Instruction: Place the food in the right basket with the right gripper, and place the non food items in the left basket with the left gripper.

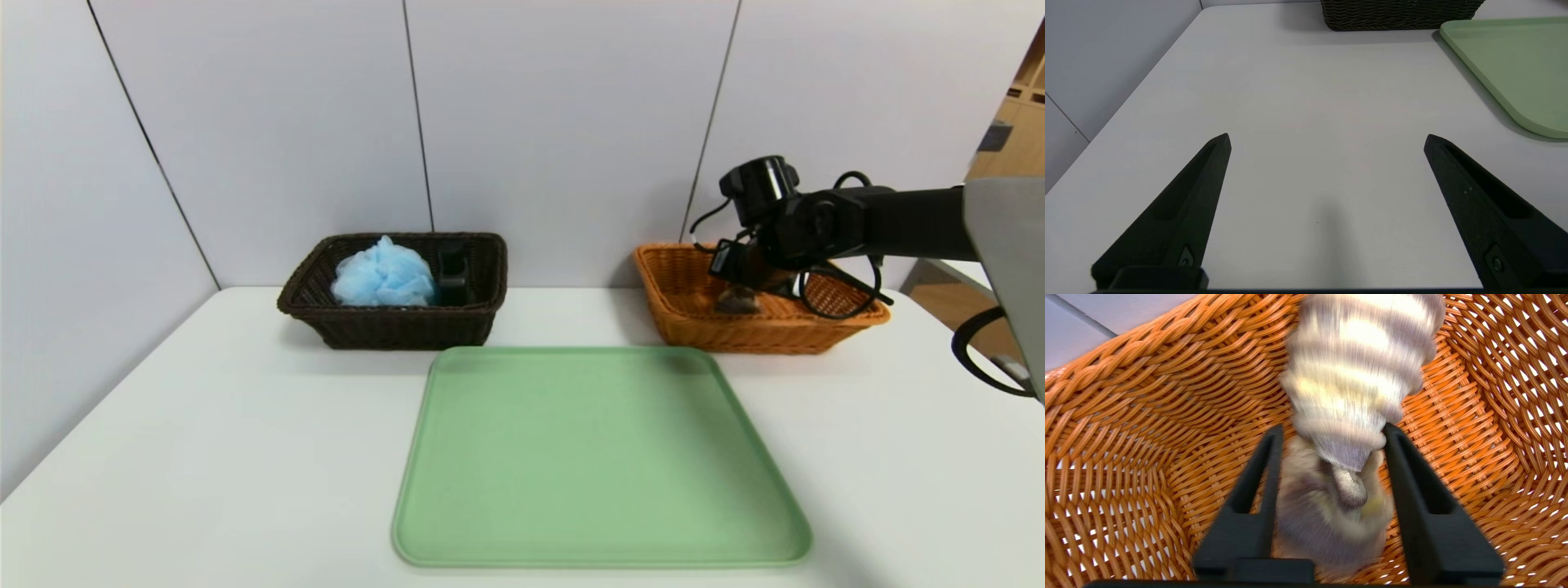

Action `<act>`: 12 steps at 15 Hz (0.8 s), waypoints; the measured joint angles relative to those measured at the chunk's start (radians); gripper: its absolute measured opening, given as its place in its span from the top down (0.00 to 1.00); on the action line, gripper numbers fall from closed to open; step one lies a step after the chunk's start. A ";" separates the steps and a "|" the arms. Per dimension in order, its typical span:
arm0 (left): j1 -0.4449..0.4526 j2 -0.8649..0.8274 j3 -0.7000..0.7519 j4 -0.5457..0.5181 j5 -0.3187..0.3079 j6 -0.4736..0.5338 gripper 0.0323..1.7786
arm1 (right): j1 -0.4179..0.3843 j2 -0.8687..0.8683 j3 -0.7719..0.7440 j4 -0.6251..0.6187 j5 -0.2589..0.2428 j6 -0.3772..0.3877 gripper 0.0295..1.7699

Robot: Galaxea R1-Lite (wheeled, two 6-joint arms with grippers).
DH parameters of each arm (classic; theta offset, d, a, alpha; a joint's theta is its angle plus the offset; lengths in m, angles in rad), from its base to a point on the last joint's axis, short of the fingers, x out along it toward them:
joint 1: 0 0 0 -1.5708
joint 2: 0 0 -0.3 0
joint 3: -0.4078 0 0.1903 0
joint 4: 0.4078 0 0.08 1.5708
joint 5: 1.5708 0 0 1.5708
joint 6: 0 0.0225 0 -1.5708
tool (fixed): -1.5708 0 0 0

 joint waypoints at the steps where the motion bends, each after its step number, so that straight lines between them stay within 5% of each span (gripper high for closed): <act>1: 0.000 0.000 0.000 0.000 0.000 0.000 0.05 | 0.001 -0.007 0.000 0.001 0.000 -0.002 0.45; 6: 0.000 0.000 0.000 0.000 0.000 0.000 0.05 | 0.012 -0.126 0.040 0.008 0.001 -0.002 0.25; 12: 0.000 0.000 0.000 0.000 0.000 0.000 0.05 | 0.060 -0.460 0.259 0.006 0.001 -0.015 0.14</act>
